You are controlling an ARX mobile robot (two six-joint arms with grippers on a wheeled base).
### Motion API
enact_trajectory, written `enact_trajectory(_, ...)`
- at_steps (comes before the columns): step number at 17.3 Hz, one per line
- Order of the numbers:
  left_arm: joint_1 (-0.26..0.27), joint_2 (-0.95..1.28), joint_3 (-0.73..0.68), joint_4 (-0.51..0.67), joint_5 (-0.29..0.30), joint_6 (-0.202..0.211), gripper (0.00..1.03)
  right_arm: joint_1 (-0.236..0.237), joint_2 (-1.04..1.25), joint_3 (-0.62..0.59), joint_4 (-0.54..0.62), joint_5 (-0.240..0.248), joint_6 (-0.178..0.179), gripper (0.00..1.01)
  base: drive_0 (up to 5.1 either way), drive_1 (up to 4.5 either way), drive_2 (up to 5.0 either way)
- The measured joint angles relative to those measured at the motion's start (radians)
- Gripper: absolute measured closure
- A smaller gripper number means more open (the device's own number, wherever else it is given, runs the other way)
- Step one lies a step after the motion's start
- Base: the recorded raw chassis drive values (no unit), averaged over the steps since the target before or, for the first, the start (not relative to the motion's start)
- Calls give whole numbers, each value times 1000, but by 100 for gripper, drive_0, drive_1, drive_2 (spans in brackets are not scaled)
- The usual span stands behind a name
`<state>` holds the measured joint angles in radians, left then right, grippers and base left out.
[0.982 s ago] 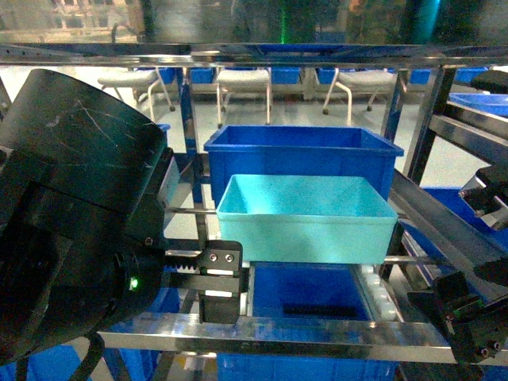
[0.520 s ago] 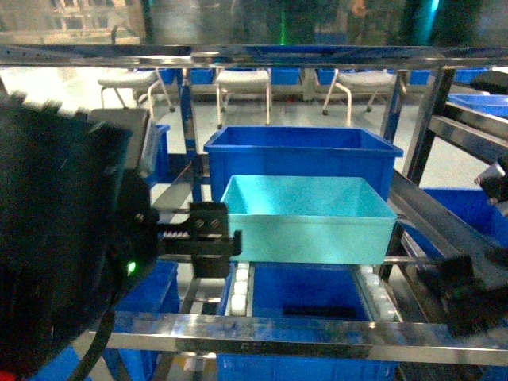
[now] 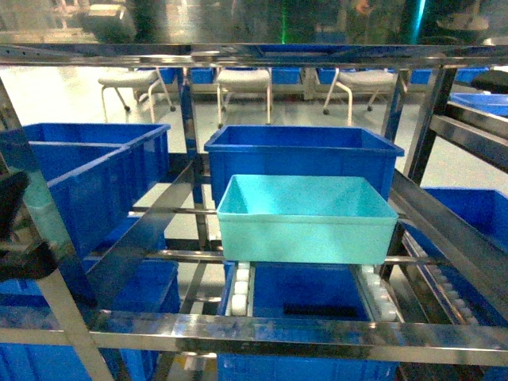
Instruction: Organize blue bins on left shelf correctly
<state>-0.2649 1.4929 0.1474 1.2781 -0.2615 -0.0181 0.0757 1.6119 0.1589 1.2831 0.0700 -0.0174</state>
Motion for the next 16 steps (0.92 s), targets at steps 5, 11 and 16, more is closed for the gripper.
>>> enact_trajectory(5,118,-356,-113,-218,115,1,101,-76,-357,-122,-103,-67,3,99,0,0,0)
enact_trajectory(11,270,-828,-134,-634,250,3,101,-76,-889,-143,-578,-68,3,99,0,0,0)
enact_trajectory(16,264,-1052,-134,-838,260,3,101,-76,-1126,-145,-798,-69,3,99,0,0,0)
